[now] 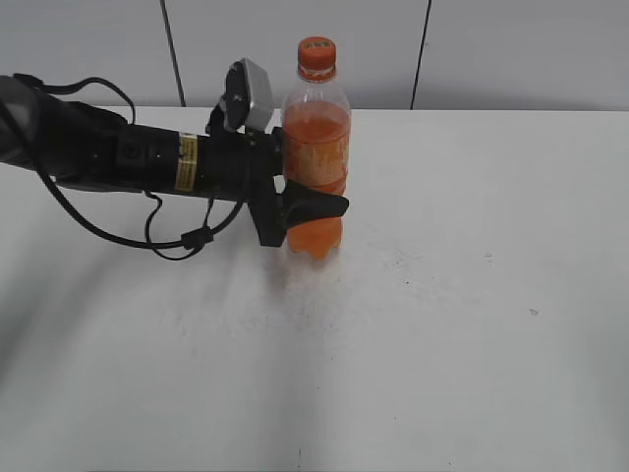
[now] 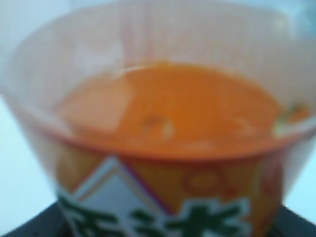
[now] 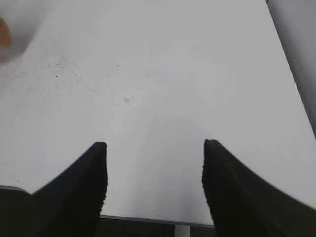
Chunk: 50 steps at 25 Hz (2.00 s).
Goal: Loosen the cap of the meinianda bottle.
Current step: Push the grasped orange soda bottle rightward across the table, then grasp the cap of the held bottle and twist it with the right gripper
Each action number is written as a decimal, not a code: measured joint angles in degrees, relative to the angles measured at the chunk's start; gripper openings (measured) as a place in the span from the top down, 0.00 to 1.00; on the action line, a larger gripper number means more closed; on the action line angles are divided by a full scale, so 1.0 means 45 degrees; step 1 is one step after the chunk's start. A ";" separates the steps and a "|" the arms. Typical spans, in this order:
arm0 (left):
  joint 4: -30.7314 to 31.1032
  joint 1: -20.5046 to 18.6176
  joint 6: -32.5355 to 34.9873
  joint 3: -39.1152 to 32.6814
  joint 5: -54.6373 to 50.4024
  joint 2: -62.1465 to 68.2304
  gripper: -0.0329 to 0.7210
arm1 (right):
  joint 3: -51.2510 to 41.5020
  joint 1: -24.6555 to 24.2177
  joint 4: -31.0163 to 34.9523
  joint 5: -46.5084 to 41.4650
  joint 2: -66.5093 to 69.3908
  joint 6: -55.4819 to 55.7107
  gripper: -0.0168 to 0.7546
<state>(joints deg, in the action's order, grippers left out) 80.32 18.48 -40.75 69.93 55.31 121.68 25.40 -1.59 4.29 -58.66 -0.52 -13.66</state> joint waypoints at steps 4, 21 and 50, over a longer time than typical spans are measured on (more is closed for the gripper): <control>-0.0028 0.0324 0.0012 0.0652 -0.0286 0.0764 0.40 | 0.0000 0.0000 0.0000 0.0000 0.0000 0.0000 0.38; -0.0765 0.0366 0.0150 0.0898 -0.0162 0.1598 0.40 | 0.0000 0.0000 0.0000 0.0000 0.0000 0.0000 0.38; -0.0559 0.0366 0.0206 0.0908 -0.0044 0.1598 0.40 | 0.0501 0.0000 0.0525 -0.0327 0.0291 0.1120 0.38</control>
<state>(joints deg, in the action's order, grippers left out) 77.81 20.13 -39.83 74.02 55.11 128.87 27.66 -1.59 6.65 -60.13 0.80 -8.62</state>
